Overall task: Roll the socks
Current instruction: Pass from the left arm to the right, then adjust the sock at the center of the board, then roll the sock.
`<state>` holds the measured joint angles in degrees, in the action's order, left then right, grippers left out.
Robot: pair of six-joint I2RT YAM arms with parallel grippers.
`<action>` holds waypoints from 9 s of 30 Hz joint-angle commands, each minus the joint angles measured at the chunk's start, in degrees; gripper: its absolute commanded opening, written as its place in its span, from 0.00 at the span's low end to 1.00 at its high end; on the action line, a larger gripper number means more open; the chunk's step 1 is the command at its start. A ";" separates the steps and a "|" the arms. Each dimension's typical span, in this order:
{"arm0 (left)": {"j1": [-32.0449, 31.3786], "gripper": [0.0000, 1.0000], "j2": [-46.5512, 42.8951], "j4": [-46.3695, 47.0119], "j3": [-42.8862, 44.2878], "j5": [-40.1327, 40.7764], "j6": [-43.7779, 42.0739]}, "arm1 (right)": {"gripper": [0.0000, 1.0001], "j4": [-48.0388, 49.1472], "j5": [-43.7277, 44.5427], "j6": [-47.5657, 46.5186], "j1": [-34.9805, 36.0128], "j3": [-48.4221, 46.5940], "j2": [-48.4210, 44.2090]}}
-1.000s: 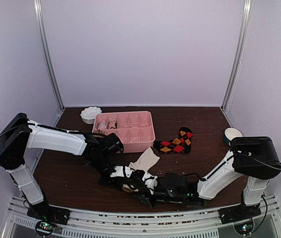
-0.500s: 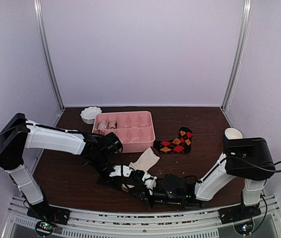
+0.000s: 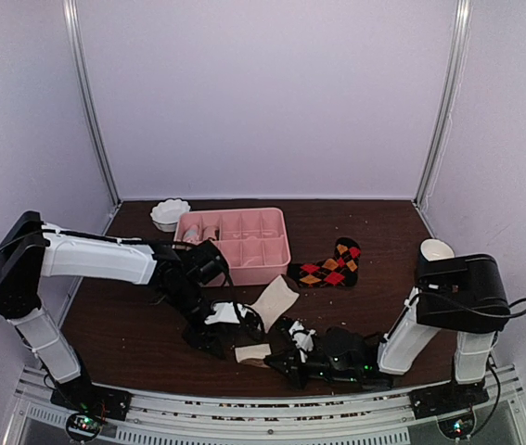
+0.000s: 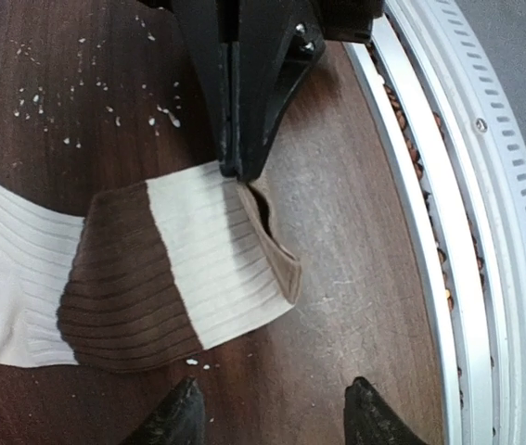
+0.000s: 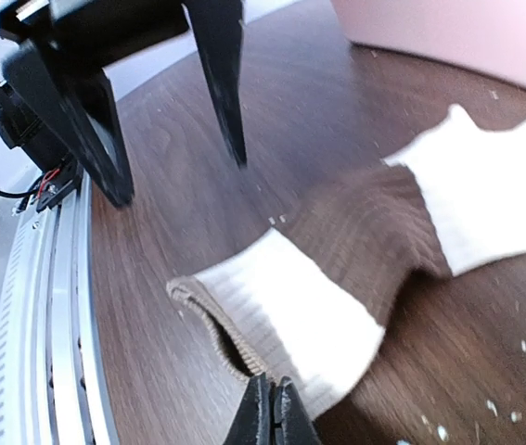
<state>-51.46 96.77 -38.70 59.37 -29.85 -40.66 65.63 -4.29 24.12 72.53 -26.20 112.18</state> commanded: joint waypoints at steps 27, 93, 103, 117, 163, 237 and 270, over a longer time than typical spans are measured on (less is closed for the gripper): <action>-2.42 0.57 25.50 9.06 26.55 13.56 -0.24 | 0.00 1.50 -6.57 21.08 -1.78 11.55 -8.29; -7.07 0.30 11.97 15.32 7.78 8.85 7.74 | 0.00 -8.63 -13.10 34.81 -9.20 1.04 0.44; -7.07 0.24 12.36 14.42 5.28 11.14 7.11 | 0.00 -10.04 -14.08 34.76 -9.48 0.39 0.21; -7.13 0.17 12.77 16.24 3.95 11.87 6.60 | 0.35 -20.86 -1.75 21.63 -6.57 2.95 -10.86; -6.72 0.11 21.97 -3.04 18.12 2.99 3.44 | 0.36 -38.96 21.54 -38.67 9.75 -9.88 -10.93; -9.74 0.29 11.46 17.72 5.00 10.69 -6.21 | 0.00 -27.84 -20.66 7.56 -8.71 1.69 -3.16; -5.90 0.00 23.13 -14.99 23.62 -3.71 0.14 | 1.00 -44.39 52.86 12.43 2.39 12.06 -41.80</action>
<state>-57.71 117.78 -48.58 80.01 -29.39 -42.30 25.17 33.78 32.45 74.87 -16.32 75.68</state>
